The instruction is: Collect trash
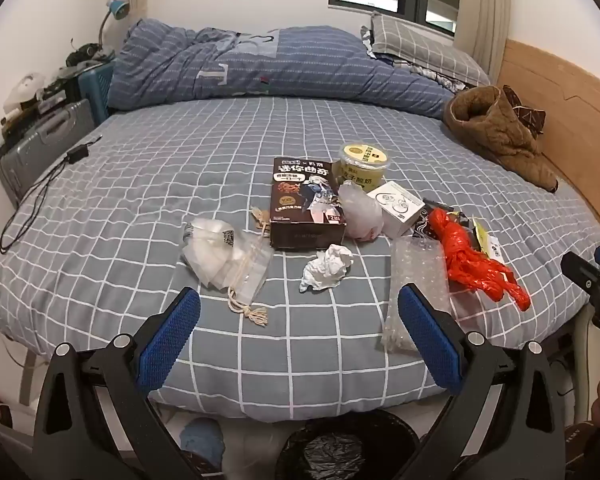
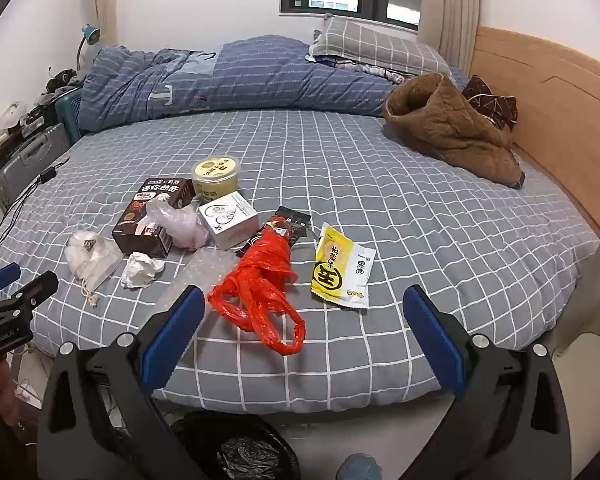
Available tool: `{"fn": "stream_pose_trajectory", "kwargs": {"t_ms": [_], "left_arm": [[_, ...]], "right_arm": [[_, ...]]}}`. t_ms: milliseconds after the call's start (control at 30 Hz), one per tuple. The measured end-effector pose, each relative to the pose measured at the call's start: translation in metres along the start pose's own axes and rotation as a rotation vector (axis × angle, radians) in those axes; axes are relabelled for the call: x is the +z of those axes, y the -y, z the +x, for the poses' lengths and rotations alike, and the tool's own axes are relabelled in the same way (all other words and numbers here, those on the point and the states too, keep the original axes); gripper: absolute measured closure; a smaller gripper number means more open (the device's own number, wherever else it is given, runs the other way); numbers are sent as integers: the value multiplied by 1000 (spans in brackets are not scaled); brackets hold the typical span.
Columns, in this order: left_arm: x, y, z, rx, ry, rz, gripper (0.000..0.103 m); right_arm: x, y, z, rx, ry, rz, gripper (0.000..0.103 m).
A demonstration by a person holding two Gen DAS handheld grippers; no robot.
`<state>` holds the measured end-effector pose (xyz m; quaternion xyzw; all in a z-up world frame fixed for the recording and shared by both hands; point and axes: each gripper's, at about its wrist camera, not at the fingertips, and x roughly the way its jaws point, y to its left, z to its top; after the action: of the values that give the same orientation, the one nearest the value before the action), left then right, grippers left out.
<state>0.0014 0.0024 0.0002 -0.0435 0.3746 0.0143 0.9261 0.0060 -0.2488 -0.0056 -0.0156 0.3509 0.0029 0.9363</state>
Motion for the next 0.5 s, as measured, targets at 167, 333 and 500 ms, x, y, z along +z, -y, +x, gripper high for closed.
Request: {"fn": "stream_pose_trajectory", "kwargs": {"t_ms": [167,333,500], "left_arm": [[1,7,-3,28,14,16,6],[-1,4,-4,31,18,13,6],[-1,3,-3,28,15,15,6]], "right_arm": [[0,-5,-3,-1,20,6,8],[-1,-9,-5,21,21,11,8],[-6,-21,-13,15,25,15,8]]}}
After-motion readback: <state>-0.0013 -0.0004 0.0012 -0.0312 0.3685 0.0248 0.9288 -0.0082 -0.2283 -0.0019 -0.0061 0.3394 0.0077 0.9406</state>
